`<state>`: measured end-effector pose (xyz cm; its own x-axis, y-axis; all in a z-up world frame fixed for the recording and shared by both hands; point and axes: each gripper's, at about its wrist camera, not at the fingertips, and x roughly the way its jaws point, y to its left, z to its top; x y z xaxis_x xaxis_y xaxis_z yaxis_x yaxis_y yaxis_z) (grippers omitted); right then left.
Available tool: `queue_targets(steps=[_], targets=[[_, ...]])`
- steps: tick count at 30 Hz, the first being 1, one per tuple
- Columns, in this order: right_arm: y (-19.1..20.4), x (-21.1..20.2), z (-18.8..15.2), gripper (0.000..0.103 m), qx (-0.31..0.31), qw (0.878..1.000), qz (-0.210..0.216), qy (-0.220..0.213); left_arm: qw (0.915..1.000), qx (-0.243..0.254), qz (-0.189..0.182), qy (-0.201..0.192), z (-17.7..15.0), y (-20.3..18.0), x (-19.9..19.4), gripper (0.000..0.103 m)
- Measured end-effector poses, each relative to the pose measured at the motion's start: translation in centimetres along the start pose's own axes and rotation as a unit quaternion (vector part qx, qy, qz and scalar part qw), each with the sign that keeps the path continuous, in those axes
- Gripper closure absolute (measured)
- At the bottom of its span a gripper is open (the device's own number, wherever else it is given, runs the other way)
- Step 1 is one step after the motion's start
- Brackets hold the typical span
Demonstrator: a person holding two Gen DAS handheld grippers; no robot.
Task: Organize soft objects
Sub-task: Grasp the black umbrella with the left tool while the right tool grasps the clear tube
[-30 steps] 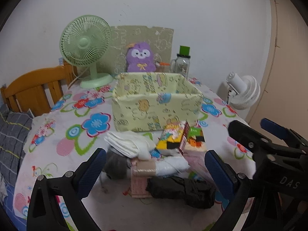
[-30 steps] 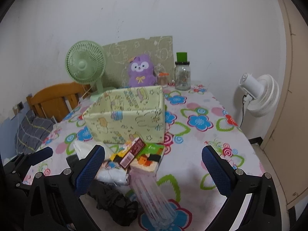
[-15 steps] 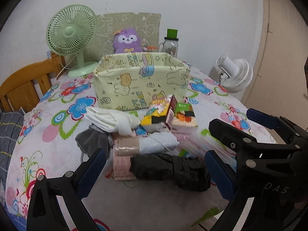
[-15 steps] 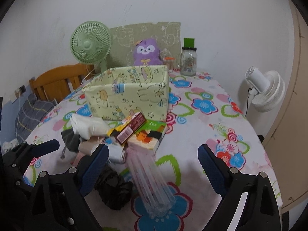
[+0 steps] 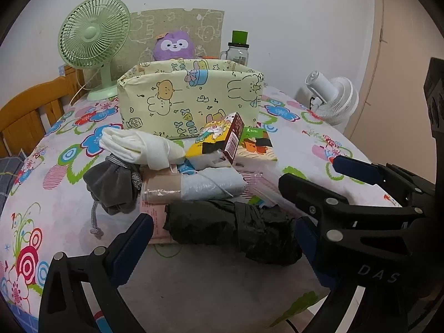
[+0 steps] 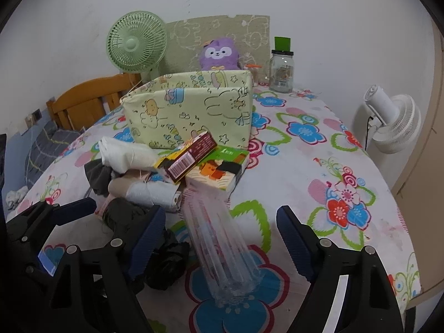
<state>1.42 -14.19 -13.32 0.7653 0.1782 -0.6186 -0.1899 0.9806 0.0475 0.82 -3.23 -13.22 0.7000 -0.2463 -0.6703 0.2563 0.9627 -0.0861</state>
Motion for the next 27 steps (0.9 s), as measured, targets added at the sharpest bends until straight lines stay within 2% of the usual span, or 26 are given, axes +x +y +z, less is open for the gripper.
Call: queue_targets(steps=[3,5,6,16,18,20,22,27], targets=[[0.0,0.4,-0.2,0.024,-0.001,1.000,0.005,0.003,1.0000,-0.003,-0.001,-0.001,-0.2,0.1,0.4,0.001],[0.1,0.7,-0.3,0.035,0.000,1.000,0.008,0.006,1.0000,-0.007,-0.005,-0.004,-0.3,0.1,0.6,0.001],[0.1,0.8,-0.4,0.037,0.001,1.000,0.010,0.007,0.9999,-0.009,-0.008,-0.004,-0.4,0.1,0.7,0.002],[0.0,2.3,-0.7,0.038,0.008,0.999,0.022,0.031,0.9999,-0.005,-0.011,0.008,-0.6,-0.2,1.8,0.003],[-0.1,2.7,-0.8,0.043,0.010,0.999,0.024,0.035,0.9999,0.000,-0.007,0.010,-0.6,-0.4,2.0,0.003],[-0.5,3.1,-1.0,0.054,0.022,0.998,0.037,0.043,0.9999,0.008,-0.004,0.012,-0.7,-0.7,2.3,0.003],[-0.6,3.5,-1.2,0.060,0.026,0.998,0.044,0.048,0.9999,0.012,-0.003,0.011,-0.7,-1.0,2.4,0.003],[-0.5,3.6,-1.2,0.065,0.020,0.998,0.044,0.044,0.9999,0.009,-0.011,0.007,-0.5,-1.0,2.5,0.004]])
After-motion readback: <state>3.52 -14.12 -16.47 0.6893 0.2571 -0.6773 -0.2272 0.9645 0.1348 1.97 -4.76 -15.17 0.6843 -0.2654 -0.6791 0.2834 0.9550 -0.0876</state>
